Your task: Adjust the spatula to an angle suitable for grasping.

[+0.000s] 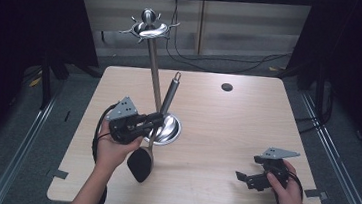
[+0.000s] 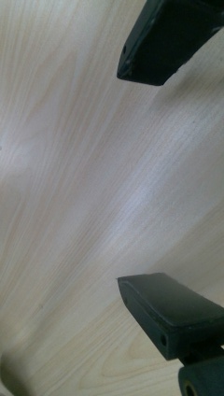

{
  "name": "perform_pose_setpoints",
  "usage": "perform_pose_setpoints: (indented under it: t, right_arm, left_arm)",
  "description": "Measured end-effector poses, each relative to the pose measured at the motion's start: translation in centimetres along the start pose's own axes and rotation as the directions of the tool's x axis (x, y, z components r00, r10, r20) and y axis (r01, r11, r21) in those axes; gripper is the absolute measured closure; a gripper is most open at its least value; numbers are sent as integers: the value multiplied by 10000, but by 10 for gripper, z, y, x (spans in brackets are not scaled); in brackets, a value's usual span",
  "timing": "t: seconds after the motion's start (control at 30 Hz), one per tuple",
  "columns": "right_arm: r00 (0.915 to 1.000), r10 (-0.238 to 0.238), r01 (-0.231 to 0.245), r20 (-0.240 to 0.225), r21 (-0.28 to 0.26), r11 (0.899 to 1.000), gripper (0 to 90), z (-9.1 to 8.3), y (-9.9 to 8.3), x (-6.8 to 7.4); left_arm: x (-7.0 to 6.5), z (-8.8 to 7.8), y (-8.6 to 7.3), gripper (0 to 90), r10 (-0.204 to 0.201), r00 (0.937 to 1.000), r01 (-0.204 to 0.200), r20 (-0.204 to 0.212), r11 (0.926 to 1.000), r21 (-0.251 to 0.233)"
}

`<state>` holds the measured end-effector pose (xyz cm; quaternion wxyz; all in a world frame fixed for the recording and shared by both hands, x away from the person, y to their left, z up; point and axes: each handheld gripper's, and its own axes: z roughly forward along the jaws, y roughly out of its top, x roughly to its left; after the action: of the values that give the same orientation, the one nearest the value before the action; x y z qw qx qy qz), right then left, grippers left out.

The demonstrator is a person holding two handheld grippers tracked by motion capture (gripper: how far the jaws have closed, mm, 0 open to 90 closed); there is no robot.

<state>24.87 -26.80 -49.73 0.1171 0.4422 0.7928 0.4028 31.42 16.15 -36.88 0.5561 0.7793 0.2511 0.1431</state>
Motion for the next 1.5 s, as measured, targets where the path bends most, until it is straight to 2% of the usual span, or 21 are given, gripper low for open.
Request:
perform_pose_setpoints:
  t: [0.4, 0.47, 0.5, 0.53, 0.57, 0.6, 0.87, 0.9, 1.0, 1.17, 1.2, 1.3, 1.33, 1.5]
  right_arm:
    - [9999, -68, 66, -124, -114, 9999, 22, 2, 6, 3]
    - [9999, -76, 74, -132, -126, 9999, 22, 2, 6, 3]
    - [9999, -81, 78, -153, -148, 9999, 22, 2, 6, 3]
    - [9998, -115, 111, -188, -166, 9998, 22, 3, 7, 3]
    - [9998, -115, 111, -188, -166, 9998, 22, 3, 7, 3]
    - [9997, -107, 103, -212, -201, 9997, 22, 4, 8, 4]
    - [9995, -144, 139, -265, -183, 9997, 22, 6, 10, 5]
    - [9995, -140, 135, -295, -190, 9997, 22, 6, 10, 5]
    - [9994, -175, 171, -288, -147, 9997, 22, 6, 10, 5]
    - [9991, -223, 218, -347, -166, 9996, 22, 6, 10, 6]
    - [9992, -240, 235, -326, -177, 9996, 22, 6, 10, 6]
    - [9993, -193, 189, -331, -124, 9997, 22, 7, 10, 6]
    - [9993, -170, 166, -331, -127, 9998, 22, 7, 10, 6]
    - [9992, -197, 192, -339, -138, 9997, 22, 7, 10, 6]
  left_arm:
    - [-2, -17, 8, 753, -52, 9994, 28, -347, 9978, -663]
    - [-2, -19, 9, 753, -75, 9994, 52, -333, 9975, -700]
    - [-3, -21, 10, 753, -78, 9988, 47, -473, 9978, -655]
    - [-3, -22, 10, 753, -55, 9991, 23, -409, 9969, -784]
    - [-4, -23, 11, 753, -55, 9986, 20, -532, 9978, -662]
    - [-4, -24, 11, 753, -51, 9989, 13, -462, 9966, -819]
    - [-4, -35, 17, 753, 39, 9969, -119, -780, 9947, -1023]
    - [-4, -38, 18, 753, 31, 9964, -132, -844, 9927, -1200]
    - [-3, -42, 21, 753, -46, 9960, -69, -889, 9916, -1291]
    - [-1, -48, 24, 753, -85, 9925, -99, -1220, 9888, -1492]
    - [-1, -50, 25, 753, -93, 9907, -99, -1355, 9901, -1402]
    - [2, -53, 26, 753, -145, 9895, -76, -1438, 9884, -1516]
    - [3, -56, 27, 753, -191, 9870, -72, -1598, 9867, -1625]
    - [5, -62, 30, 753, -389, 9821, 16, -1842, 9802, -1982]
